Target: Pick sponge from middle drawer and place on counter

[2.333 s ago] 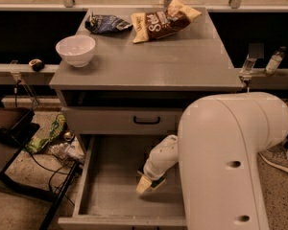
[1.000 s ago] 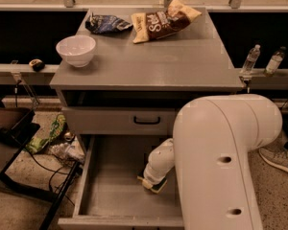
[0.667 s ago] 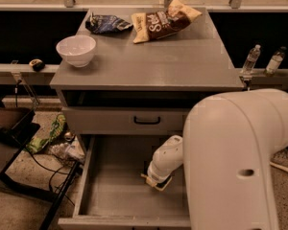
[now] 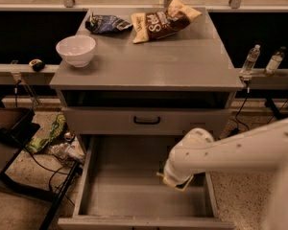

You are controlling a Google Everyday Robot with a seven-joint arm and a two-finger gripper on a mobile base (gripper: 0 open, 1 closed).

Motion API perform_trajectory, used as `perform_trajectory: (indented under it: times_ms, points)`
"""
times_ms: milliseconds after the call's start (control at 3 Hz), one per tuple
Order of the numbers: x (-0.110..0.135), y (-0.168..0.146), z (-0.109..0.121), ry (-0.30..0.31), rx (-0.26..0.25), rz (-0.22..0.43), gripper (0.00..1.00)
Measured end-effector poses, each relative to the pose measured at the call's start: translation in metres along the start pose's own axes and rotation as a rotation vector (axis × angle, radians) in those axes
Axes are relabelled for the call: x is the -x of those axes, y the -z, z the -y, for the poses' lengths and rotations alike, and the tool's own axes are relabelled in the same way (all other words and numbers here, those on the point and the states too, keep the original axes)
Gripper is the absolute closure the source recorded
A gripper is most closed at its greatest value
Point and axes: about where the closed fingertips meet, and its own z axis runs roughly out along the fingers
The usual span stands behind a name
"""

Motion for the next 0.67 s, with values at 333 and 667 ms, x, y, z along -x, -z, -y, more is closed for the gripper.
perform_trajectory:
  times_ms: [333,667]
  points:
    - [-0.036,0.083,0.03,-0.104,-0.04,0.003,1.0]
    - [-0.037,0.175,0.073,-0.159,-0.082,0.052,1.0]
